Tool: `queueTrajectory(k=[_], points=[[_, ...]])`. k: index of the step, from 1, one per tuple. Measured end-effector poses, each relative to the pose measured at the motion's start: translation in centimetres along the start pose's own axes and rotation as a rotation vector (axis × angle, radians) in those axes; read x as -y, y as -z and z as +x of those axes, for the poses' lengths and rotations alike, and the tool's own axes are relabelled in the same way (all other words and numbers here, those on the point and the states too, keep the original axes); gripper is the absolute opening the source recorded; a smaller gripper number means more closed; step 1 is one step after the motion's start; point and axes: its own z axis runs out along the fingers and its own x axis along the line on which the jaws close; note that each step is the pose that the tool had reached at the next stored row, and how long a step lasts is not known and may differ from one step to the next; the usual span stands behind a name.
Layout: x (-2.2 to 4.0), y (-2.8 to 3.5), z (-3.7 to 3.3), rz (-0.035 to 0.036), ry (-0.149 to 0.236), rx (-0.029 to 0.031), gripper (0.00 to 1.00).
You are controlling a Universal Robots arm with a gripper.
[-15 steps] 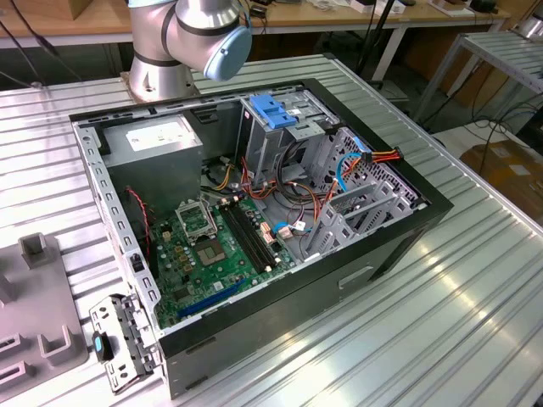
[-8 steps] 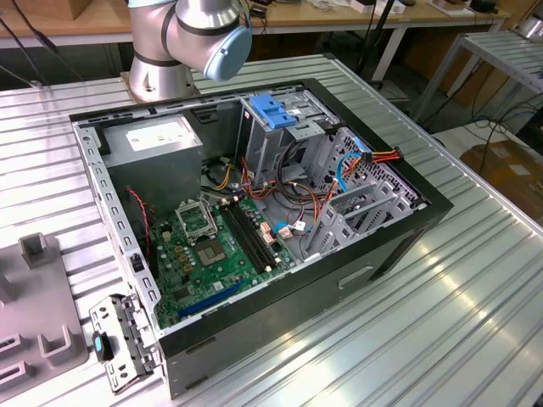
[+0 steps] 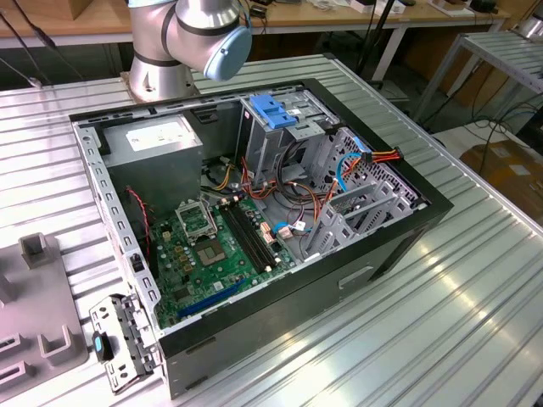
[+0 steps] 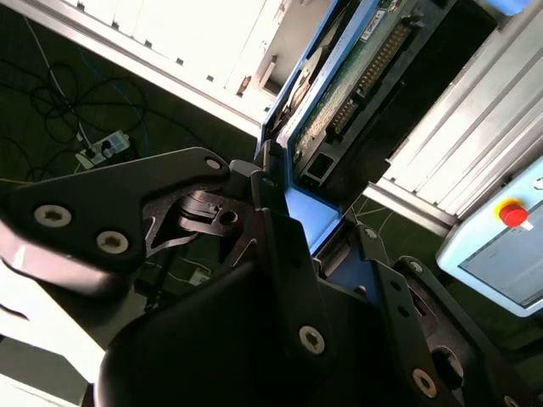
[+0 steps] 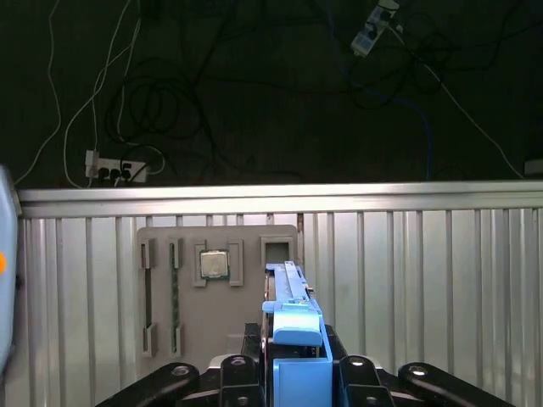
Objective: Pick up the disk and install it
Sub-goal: 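Pick up the disk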
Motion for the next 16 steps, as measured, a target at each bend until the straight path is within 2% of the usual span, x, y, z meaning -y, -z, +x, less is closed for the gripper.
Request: queueTrajectory(k=[7, 10, 16], points=[[-0.01, 1.1, 0.0, 0.0, 0.0, -0.0004, 0.37], [-0.01, 1.86, 0.0, -0.0001, 0.0, -0.0005, 0.37], [-0.02, 2.85, 0.01, -0.0001, 0.0, -0.0005, 0.37]])
